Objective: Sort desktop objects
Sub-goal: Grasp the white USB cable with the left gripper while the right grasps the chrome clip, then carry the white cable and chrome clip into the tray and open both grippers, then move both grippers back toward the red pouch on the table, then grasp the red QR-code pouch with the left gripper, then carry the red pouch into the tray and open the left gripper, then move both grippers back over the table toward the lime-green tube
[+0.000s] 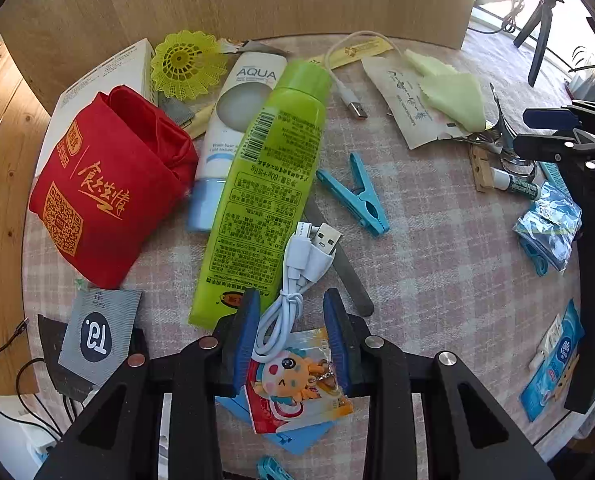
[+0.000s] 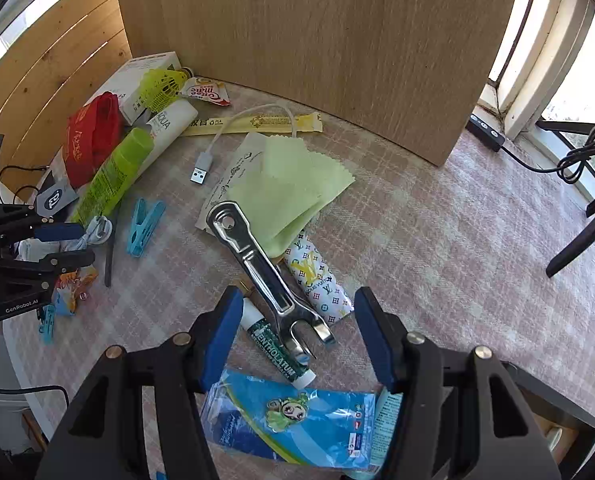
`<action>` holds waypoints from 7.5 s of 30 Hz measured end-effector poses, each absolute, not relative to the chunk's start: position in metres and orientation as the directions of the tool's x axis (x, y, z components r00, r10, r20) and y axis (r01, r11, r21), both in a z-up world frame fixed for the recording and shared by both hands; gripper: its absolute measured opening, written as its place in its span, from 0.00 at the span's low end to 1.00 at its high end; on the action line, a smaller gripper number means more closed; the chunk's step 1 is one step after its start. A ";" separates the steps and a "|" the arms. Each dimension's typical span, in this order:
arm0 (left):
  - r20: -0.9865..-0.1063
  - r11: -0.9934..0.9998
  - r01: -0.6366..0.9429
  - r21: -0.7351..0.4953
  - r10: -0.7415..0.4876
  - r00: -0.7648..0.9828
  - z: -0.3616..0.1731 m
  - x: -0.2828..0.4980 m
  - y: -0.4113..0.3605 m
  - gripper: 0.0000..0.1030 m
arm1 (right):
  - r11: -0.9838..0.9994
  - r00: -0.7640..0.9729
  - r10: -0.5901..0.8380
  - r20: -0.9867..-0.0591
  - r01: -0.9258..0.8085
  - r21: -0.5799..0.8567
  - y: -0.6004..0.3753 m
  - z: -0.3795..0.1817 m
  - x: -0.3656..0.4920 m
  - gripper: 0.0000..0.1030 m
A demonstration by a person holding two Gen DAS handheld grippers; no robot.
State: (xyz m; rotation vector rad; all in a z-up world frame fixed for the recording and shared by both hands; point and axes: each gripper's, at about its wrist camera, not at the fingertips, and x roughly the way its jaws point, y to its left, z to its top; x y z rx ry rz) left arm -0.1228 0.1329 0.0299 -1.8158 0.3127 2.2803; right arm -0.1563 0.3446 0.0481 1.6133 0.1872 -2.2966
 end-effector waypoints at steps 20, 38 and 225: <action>-0.957 -0.970 -0.230 -0.084 0.143 -0.253 0.023 -0.088 0.137 0.13 | -0.968 -0.288 -0.219 -0.932 0.185 0.171 0.384 0.033 -0.123 0.26; -0.952 -0.972 -0.215 -0.095 0.152 -0.265 0.022 -0.089 0.159 0.15 | -0.966 -0.358 -0.256 -0.898 0.061 0.251 0.407 0.036 -0.090 0.25; -0.878 -0.929 -0.134 -0.345 0.370 -0.305 0.103 0.038 0.208 0.39 | -0.927 -0.488 -0.321 -0.812 -0.017 0.376 0.474 0.129 0.063 0.38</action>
